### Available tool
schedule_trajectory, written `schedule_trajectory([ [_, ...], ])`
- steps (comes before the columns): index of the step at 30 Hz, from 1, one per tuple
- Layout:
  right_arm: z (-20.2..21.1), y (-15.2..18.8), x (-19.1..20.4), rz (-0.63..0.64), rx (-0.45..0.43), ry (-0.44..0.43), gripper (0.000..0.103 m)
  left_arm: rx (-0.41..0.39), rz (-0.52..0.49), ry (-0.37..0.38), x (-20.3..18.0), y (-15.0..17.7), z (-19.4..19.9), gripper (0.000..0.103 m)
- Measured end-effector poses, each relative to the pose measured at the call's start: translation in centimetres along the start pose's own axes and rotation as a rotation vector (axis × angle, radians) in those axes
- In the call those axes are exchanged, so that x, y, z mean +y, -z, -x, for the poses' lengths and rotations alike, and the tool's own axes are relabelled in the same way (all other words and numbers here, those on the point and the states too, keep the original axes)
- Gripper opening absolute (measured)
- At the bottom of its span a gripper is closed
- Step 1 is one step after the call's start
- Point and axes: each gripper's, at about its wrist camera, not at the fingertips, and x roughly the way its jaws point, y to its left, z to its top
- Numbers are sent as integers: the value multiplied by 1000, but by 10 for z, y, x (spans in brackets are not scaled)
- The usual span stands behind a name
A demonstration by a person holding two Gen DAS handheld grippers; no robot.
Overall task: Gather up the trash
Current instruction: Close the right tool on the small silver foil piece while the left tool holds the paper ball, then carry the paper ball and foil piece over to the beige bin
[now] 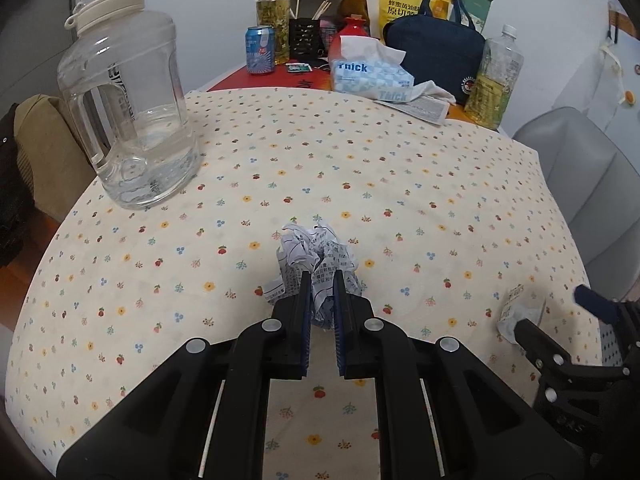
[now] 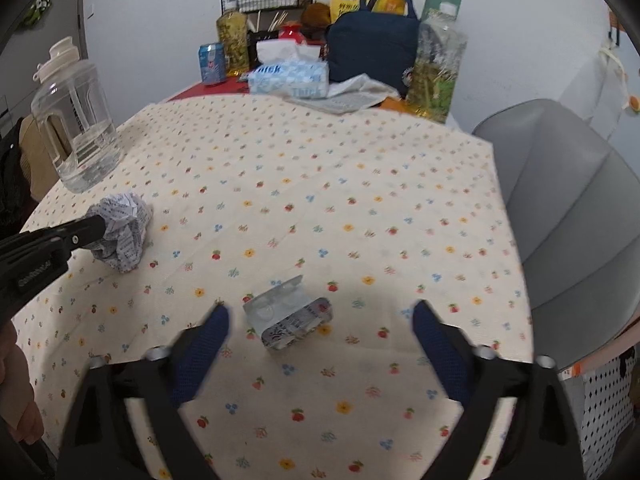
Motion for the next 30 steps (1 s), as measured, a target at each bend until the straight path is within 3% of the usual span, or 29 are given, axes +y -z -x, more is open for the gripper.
schedule_trajectory([
  [1,-4,1,0,-2,19,-10,33,-1,-1,-1,0,0,0,10],
  [2,-8,1,-2,-10,49,-26,14,-3,-4,-1,-1,0,1,10],
  [5,-4,4,-8,-27,53,-35,6,-8,-12,5,-7,0,3,10],
  [30,123,45,-75,-142,-79,88,6,-95,-156,116,-105,18,72,10],
])
